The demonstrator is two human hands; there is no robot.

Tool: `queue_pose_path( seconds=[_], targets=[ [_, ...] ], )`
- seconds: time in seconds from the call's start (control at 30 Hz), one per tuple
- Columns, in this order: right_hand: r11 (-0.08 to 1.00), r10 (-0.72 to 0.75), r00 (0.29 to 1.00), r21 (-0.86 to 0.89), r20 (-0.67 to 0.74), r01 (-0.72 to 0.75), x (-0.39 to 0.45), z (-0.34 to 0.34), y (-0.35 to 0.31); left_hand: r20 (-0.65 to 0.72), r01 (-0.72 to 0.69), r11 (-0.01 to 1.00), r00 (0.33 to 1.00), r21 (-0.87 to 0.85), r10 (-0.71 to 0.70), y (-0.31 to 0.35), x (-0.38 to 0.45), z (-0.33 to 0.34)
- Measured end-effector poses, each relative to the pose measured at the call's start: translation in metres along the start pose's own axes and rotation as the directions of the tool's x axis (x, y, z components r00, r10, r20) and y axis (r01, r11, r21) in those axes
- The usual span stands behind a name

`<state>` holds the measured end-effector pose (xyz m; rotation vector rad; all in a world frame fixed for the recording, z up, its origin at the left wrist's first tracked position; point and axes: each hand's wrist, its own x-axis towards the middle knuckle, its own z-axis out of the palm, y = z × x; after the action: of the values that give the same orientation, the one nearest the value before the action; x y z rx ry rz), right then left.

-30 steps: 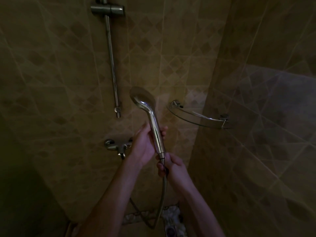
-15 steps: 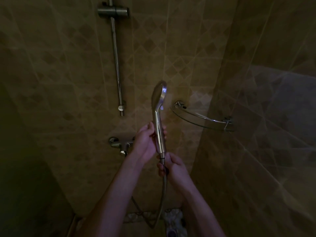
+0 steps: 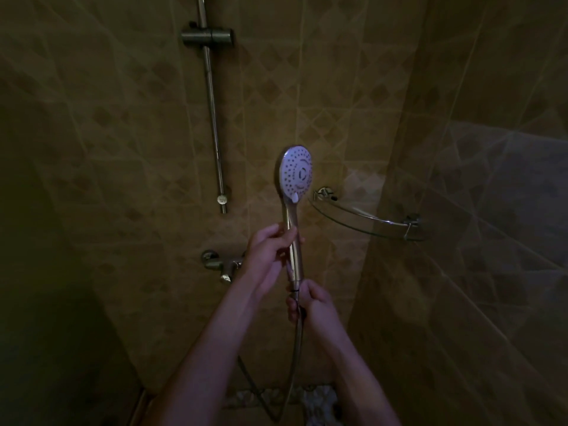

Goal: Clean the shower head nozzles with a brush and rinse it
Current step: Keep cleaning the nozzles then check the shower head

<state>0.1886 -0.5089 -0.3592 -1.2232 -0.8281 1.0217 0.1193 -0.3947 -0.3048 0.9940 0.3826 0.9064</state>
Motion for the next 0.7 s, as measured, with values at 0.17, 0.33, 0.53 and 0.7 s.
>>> queue_pose_path(
  seconds=[0.17, 0.33, 0.53, 0.7],
  targets=[
    [0.998, 0.001, 1.000, 0.059, -0.006, 0.000, -0.001, -0.008, 0.001, 0.097, 0.054, 0.982, 0.995, -0.179, -0.037, -0.001, -0.004, 0.000],
    [0.986, 0.024, 0.999, 0.162, 0.033, -0.029, -0.005, -0.009, -0.005, 0.147, 0.062, 0.967, 0.989, -0.246, -0.026, -0.002, -0.012, 0.005],
    [0.935, 0.112, 0.988, 0.325, 0.110, -0.142, -0.007, -0.009, -0.005, 0.094, 0.037, 0.969, 0.995, -0.245, -0.014, -0.004, -0.018, 0.009],
    [0.997, 0.075, 0.996, 0.010, -0.041, -0.075, -0.004, -0.016, 0.006, -0.072, -0.058, 0.994, 0.996, -0.098, 0.051, 0.001, -0.013, 0.016]
  ],
)
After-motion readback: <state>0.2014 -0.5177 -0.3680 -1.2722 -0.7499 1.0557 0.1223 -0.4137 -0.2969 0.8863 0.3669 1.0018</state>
